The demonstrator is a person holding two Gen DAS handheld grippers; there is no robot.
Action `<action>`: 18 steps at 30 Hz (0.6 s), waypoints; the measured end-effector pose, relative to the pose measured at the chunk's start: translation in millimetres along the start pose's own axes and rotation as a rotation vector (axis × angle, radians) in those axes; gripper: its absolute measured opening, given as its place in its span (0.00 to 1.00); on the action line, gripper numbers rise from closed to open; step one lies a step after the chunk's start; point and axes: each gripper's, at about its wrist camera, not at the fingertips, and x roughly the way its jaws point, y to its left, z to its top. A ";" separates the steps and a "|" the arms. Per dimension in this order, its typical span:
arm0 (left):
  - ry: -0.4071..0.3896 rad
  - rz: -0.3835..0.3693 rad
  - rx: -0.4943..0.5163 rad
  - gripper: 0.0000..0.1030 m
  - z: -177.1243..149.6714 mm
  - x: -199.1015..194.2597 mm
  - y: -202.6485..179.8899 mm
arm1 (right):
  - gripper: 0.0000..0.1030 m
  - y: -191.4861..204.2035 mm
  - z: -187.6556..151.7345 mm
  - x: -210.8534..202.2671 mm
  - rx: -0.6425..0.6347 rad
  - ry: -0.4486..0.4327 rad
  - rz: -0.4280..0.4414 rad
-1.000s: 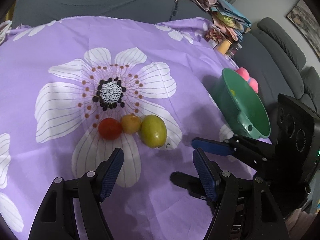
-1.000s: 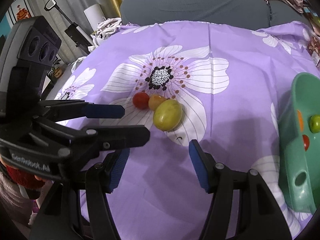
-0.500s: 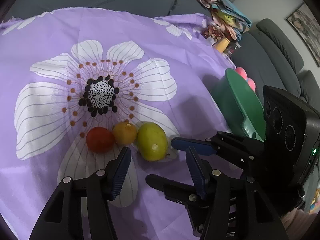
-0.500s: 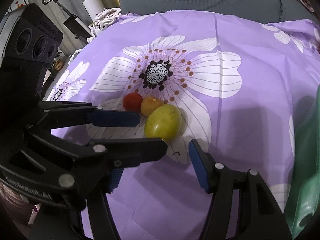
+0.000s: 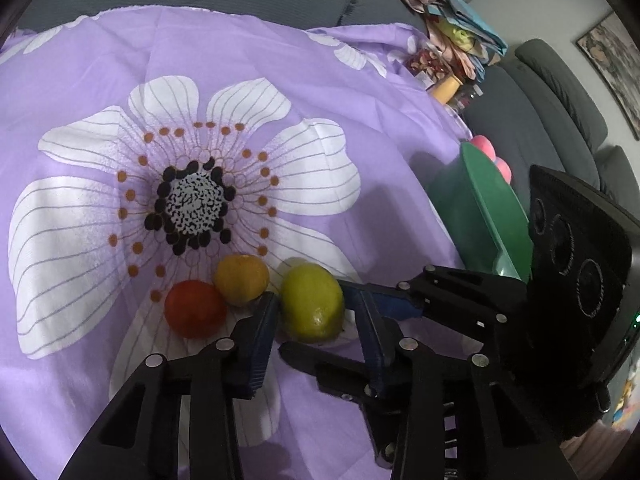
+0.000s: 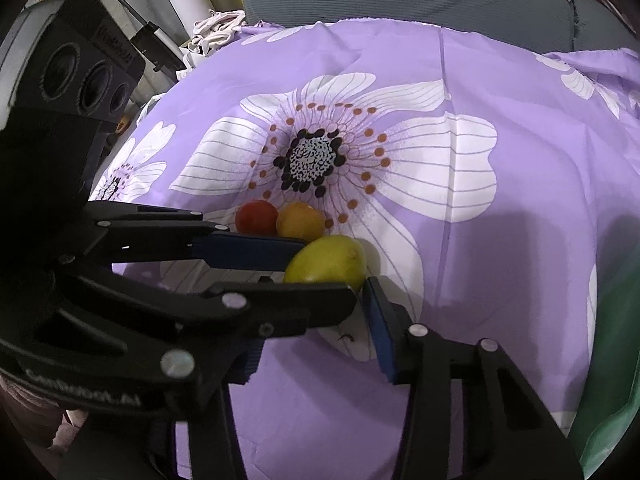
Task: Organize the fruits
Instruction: 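Lower the left tool onto the yellow-green pear-shaped fruit and close it, then carry the yellow-green fruit with the left tool over the green bowl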
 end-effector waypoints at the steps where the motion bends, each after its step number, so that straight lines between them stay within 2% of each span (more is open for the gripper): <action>1: 0.001 -0.002 -0.004 0.34 0.1 0.4 1.2 | 0.40 -0.4 -0.4 -0.2 -0.002 -0.001 0.000; 8: 0.000 -0.003 0.003 0.33 -1.1 -0.6 1.5 | 0.39 3.2 -2.2 -3.2 -0.030 -0.014 -0.025; 18: -0.039 0.016 0.062 0.33 -7.4 -19.8 -21.4 | 0.39 13.0 -13.2 -29.2 -0.029 -0.082 -0.030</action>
